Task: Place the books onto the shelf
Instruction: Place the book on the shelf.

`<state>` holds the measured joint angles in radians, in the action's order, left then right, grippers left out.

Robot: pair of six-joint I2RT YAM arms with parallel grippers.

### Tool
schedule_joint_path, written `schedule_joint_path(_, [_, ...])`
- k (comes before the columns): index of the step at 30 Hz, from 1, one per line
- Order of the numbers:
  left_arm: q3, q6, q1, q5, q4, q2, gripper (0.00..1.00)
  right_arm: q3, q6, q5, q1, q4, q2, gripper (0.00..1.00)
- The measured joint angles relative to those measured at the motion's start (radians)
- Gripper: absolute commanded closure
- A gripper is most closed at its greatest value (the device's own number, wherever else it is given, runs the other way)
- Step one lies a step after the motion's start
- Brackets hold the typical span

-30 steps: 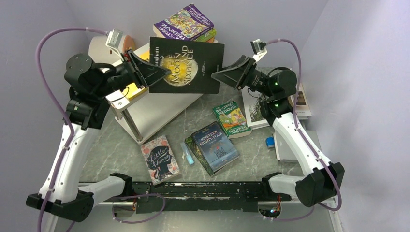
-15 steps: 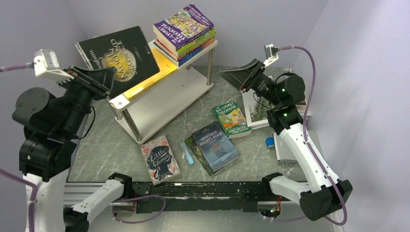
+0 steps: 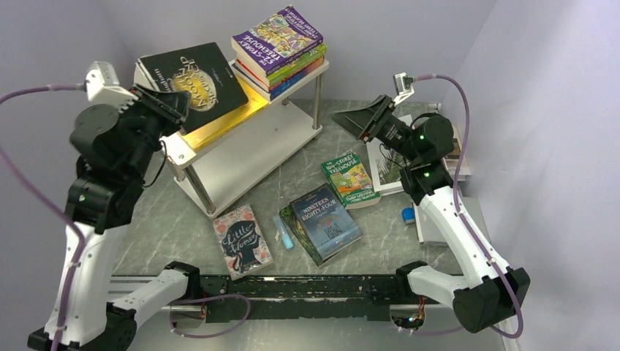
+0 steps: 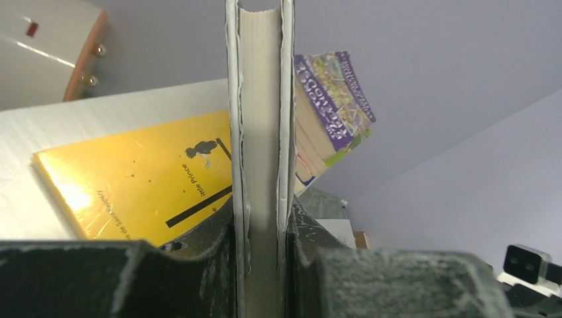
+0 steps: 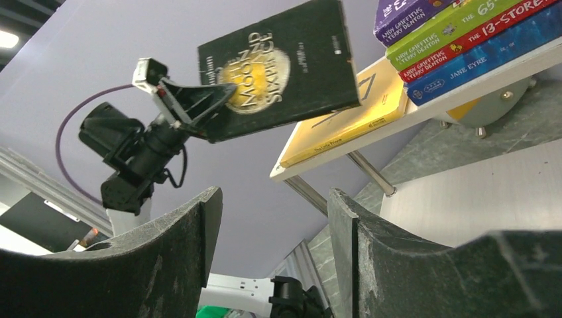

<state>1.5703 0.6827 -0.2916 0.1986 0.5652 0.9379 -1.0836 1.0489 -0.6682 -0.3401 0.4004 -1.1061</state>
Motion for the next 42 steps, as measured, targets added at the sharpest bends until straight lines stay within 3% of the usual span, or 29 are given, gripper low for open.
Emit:
schedule_joint_path(4, [-0.063, 0.06, 0.0, -0.004, -0.055, 0.032, 0.93, 0.01, 0.006, 0.0, 0.0, 0.008, -0.001, 0.37])
schedule_joint_path(10, [-0.106, 0.113, 0.0, -0.008, -0.095, 0.024, 0.78, 0.014, 0.011, 0.0, 0.0, 0.012, -0.008, 0.37])
schedule_joint_path(13, [-0.111, 0.126, 0.0, -0.008, -0.096, 0.023, 0.62, 0.014, 0.014, 0.0, 0.0, 0.014, -0.011, 0.37])
schedule_joint_path(15, [-0.116, 0.135, 0.0, -0.009, -0.101, 0.019, 0.38, 0.014, 0.017, -0.001, 0.0, 0.017, -0.015, 0.37])
schedule_joint_path(18, [-0.12, 0.137, 0.0, -0.002, -0.102, 0.011, 0.27, 0.015, 0.022, 0.0, 0.0, 0.022, -0.021, 0.37])
schedule_joint_path(32, [0.026, -0.126, 0.0, 0.298, -0.018, 0.066, 0.08, 0.025, 0.015, 0.003, 0.0, 0.016, -0.035, 0.38])
schedule_joint_path(42, [0.126, -0.293, 0.0, 0.336, 0.081, 0.137, 0.06, -0.076, -0.193, 0.146, -0.08, -0.215, -0.073, 0.32])
